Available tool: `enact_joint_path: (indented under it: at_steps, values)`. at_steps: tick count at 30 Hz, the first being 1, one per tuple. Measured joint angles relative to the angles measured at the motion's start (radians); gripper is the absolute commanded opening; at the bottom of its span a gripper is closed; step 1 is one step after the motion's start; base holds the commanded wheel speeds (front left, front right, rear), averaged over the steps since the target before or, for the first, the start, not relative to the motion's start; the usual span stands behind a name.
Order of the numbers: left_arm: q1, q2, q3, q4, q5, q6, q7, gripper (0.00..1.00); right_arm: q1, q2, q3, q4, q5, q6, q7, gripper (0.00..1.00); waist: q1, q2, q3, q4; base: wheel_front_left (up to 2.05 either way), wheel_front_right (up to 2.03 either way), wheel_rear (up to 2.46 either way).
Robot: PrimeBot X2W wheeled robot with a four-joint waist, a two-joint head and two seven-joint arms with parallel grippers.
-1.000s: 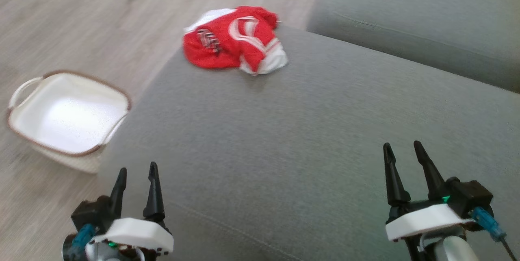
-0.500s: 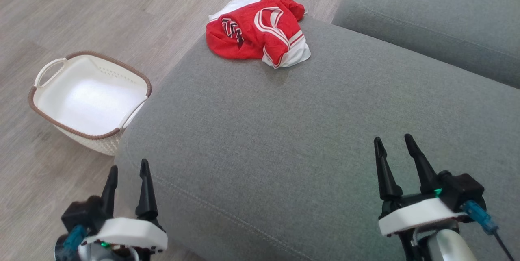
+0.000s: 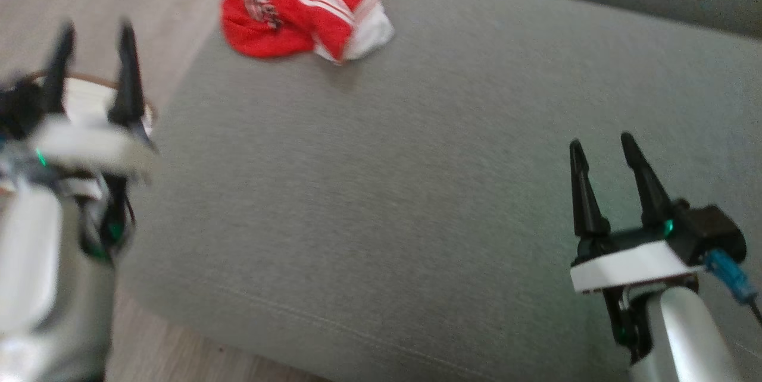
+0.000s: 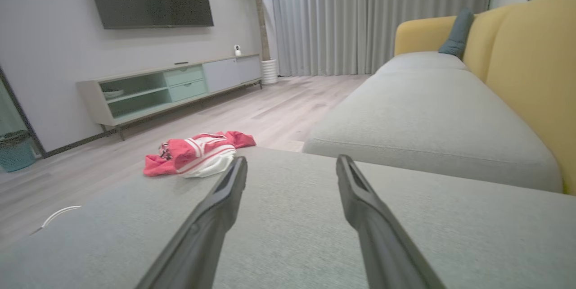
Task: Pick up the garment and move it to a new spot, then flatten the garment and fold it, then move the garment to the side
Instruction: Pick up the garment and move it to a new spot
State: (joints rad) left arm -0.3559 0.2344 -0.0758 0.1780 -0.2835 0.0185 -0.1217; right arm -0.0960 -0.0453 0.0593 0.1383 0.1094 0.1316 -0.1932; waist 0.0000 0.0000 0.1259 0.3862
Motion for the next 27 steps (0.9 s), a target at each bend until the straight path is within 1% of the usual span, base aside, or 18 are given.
enact_joint_path:
  at_steps: [2,5,6,9,11,12,17,20,22,27]
  values:
    - [-0.114,0.017,0.007,0.01,-0.017,-0.022,0.06,1.0,-0.021,0.0,-0.002,-0.018,-0.009,0.0,0.009,1.0,0.0,0.0,0.033,-0.036,0.0,0.0,0.0]
    - [-0.275,0.043,0.005,0.08,-0.047,-0.064,0.16,1.0,-0.054,-0.001,-0.006,-0.04,-0.025,0.0,0.017,1.0,0.0,0.0,0.086,-0.092,0.0,0.0,0.0]
    - [-0.32,0.046,0.006,0.105,-0.059,-0.072,0.2,1.0,-0.064,-0.001,-0.008,-0.047,-0.026,0.0,0.018,1.0,0.0,0.0,0.103,-0.111,0.0,0.0,0.0]
    - [-0.435,0.046,0.016,0.206,-0.125,-0.08,0.314,1.0,-0.086,-0.002,-0.007,-0.062,-0.028,0.0,0.018,1.0,0.0001,0.0,0.156,-0.168,0.0,0.0,0.0]
    - [-0.484,0.051,0.014,0.264,-0.125,-0.08,0.374,1.0,-0.095,-0.002,-0.002,-0.064,-0.029,0.0,0.017,1.0,0.0001,0.0,0.19,-0.206,0.0,0.0,0.0]
    - [-0.519,0.059,0.014,0.326,-0.124,-0.078,0.412,1.0,-0.102,-0.002,-0.003,-0.072,-0.029,0.0,0.017,1.0,0.0002,0.0,0.226,-0.242,0.0,0.0,0.0]
    - [-0.561,0.097,0.015,0.467,-0.121,-0.066,0.441,1.0,-0.116,-0.002,-0.005,-0.08,-0.025,0.0,0.007,1.0,0.0002,0.0,0.31,-0.325,0.0,0.0,0.0]
    - [-0.572,0.105,0.021,0.531,-0.122,-0.06,0.437,1.0,-0.13,-0.002,-0.009,-0.088,-0.024,0.0,-0.002,1.0,0.0002,0.0,0.356,-0.367,0.0,0.0,0.0]
    - [-0.575,0.107,0.023,0.569,-0.123,-0.053,0.436,1.0,-0.136,-0.002,-0.015,-0.091,-0.024,0.0,-0.007,1.0,0.0003,0.0,0.384,-0.389,0.0,0.0,0.0]
    - [-0.583,0.121,0.029,0.638,-0.123,-0.053,0.432,1.0,-0.139,-0.002,-0.015,-0.09,-0.024,0.0,-0.016,1.0,0.0002,0.0,0.432,-0.427,0.0,0.0,0.0]
